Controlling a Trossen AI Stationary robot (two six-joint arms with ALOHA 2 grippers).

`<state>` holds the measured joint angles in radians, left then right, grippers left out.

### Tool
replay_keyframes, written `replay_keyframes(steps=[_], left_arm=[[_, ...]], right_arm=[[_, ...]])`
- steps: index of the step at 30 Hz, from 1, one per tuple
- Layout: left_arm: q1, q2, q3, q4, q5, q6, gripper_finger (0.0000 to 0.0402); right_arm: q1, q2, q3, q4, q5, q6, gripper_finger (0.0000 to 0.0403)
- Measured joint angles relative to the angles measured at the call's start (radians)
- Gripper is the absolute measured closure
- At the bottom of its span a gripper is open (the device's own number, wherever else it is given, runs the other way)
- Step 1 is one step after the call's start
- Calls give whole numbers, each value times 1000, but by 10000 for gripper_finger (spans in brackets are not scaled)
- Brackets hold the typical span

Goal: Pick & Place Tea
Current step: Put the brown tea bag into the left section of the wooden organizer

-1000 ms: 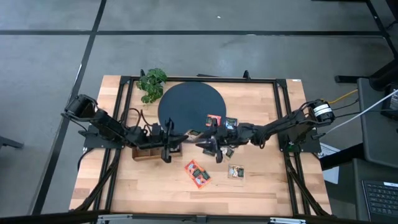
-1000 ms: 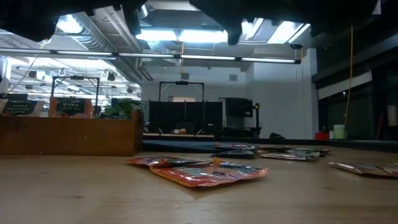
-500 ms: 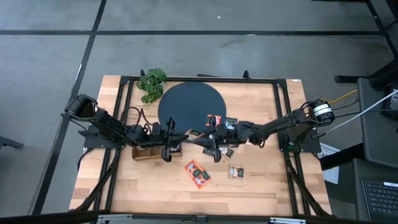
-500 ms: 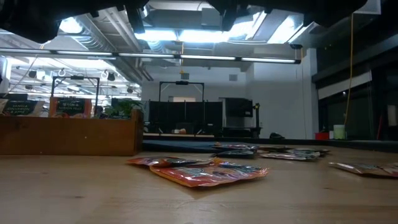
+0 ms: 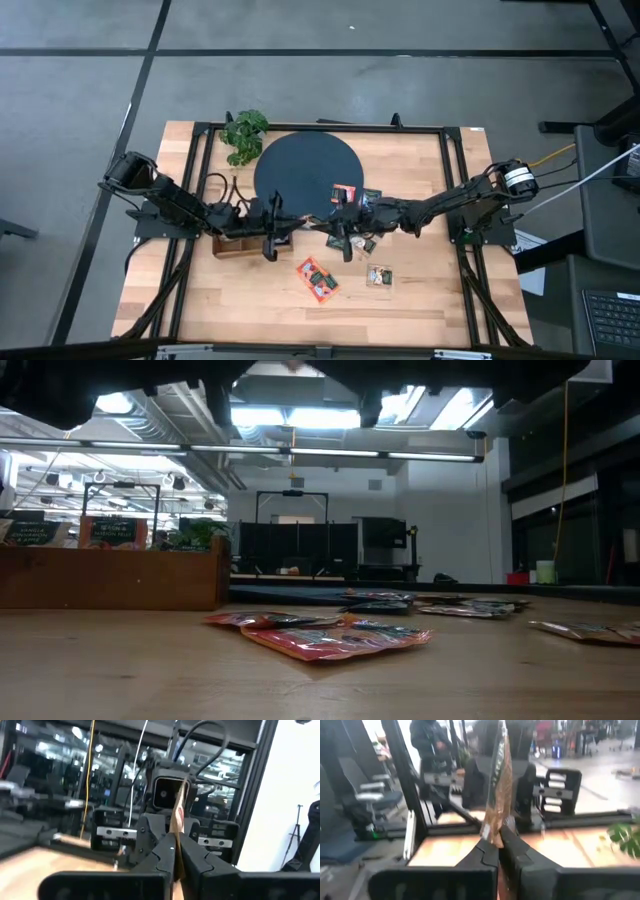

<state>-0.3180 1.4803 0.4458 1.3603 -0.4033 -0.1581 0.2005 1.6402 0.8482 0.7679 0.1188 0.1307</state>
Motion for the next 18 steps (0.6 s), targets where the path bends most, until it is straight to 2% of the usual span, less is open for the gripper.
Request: replay_keyframes(steps=[6,14,18], left_arm=[[2,-1,0,-80,36,-109,351],[58,-27,11,-343,235,-391,295],[76,-28,68,-474,306,-417,281]], right_arm=[[0,2,0,-192,-38,86,399],[0,2,0,-352,-139,170,400],[0,2,0,-373,-157,179,401]])
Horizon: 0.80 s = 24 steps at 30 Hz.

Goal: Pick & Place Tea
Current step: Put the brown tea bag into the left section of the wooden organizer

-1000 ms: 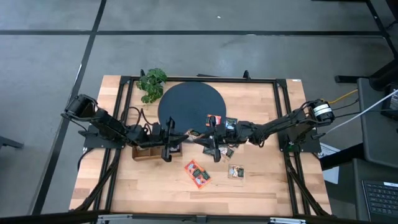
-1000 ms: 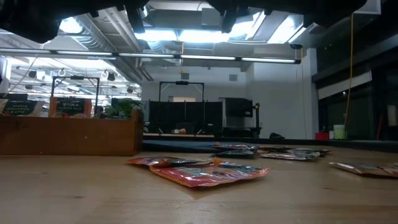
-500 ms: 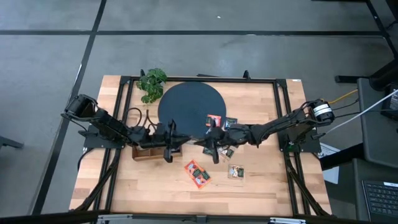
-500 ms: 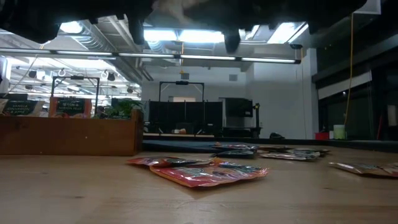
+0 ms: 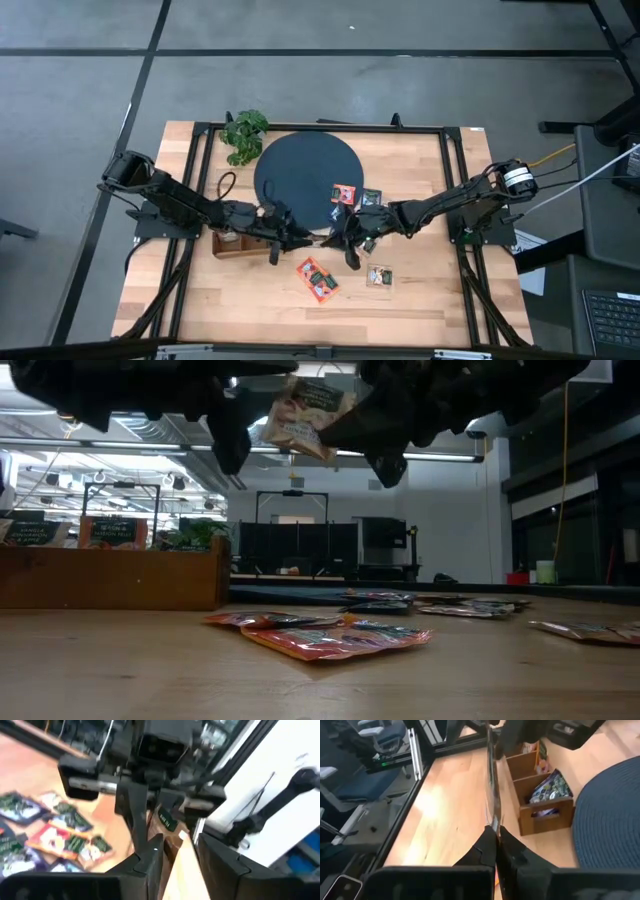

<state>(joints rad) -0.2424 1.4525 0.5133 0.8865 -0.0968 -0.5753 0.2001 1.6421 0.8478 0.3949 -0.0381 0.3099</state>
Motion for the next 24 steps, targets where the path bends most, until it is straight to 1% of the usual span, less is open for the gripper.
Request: replay_keyframes(steps=[5,9,19,24], left_arm=[[14,0,88,-177,18,39,277],[17,0,138,-293,20,74,284],[17,0,157,-314,13,106,321],[16,0,157,-314,9,176,344]], right_arm=[[0,0,0,-2,-11,0,401],[0,0,0,-5,-15,0,401],[0,-1,0,-31,-19,-1,401],[0,-1,0,-35,-19,-3,401]])
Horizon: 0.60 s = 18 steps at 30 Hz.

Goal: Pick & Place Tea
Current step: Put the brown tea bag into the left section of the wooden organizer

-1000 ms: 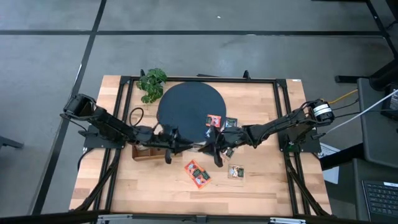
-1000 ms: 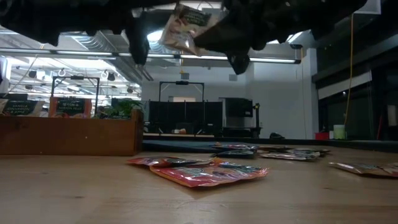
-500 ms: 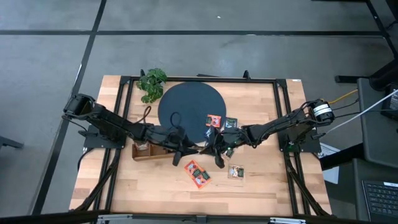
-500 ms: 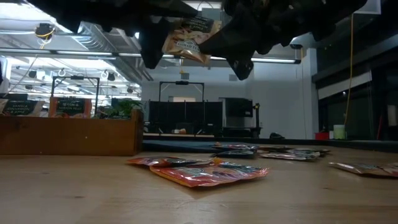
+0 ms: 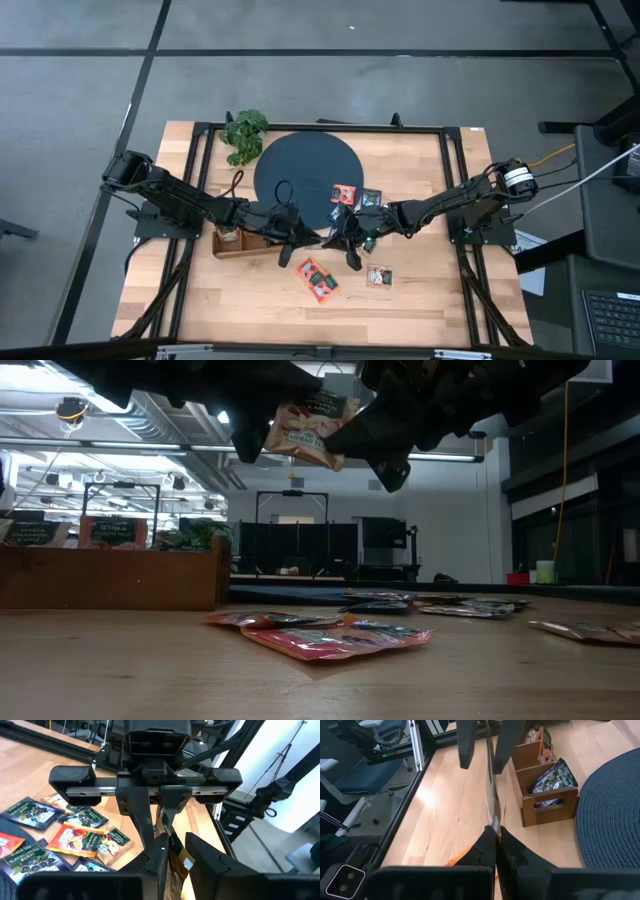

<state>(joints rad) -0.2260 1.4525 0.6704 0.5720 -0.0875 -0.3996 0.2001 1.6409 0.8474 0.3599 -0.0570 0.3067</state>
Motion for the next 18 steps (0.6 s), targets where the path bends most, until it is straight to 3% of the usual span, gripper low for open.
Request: replay_keyframes(steps=[7,18], left_arm=[[0,0,0,-1,-4,56,396],[-67,-35,-7,-162,-164,-24,398]], right_arm=[[0,-1,0,-5,0,-1,397],[0,-1,-1,-165,36,60,337]])
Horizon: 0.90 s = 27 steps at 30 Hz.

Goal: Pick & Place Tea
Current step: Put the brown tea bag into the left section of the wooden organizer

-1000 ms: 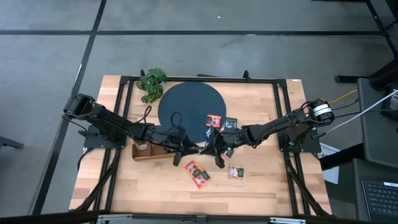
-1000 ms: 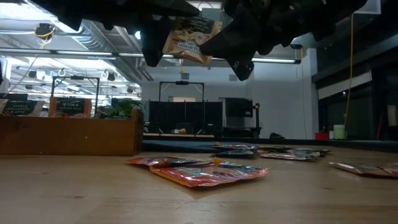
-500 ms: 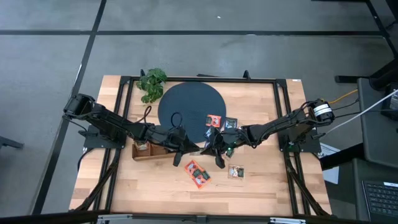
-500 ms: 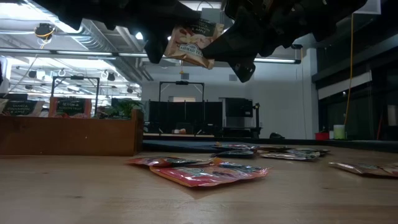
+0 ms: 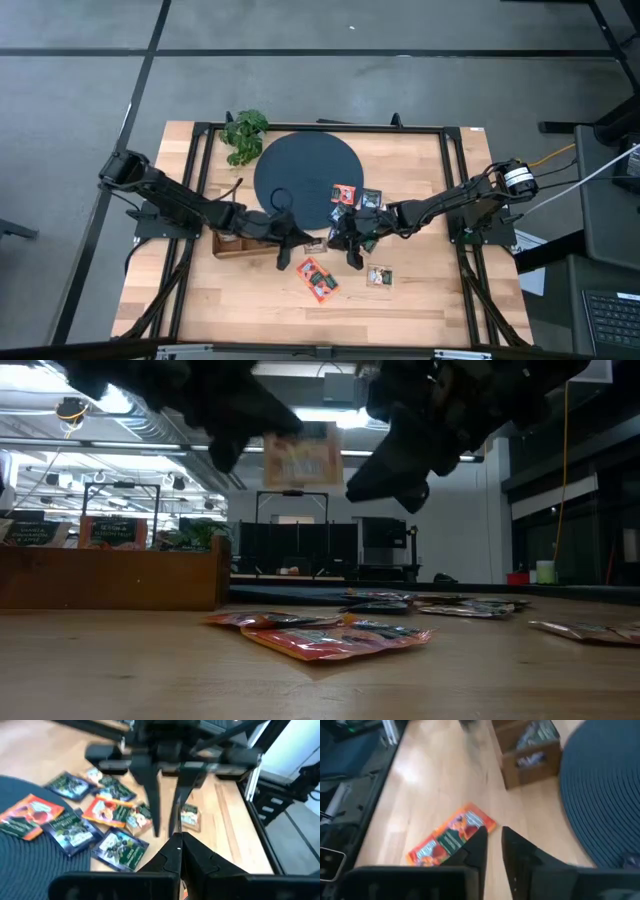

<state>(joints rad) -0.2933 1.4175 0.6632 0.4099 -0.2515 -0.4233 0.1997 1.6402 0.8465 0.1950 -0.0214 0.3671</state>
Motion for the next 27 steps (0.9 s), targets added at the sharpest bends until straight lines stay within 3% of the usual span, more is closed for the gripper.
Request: replay_keyframes(steps=[10,19,27], left_arm=[[-213,-268,-216,-66,-288,-159,398],[-456,-502,-245,-432,-472,-255,398],[-689,-629,-245,-828,-659,-569,399]], right_arm=[[0,0,0,-15,2,16,290],[1,0,0,-14,60,20,289],[2,0,0,-12,74,30,289]])
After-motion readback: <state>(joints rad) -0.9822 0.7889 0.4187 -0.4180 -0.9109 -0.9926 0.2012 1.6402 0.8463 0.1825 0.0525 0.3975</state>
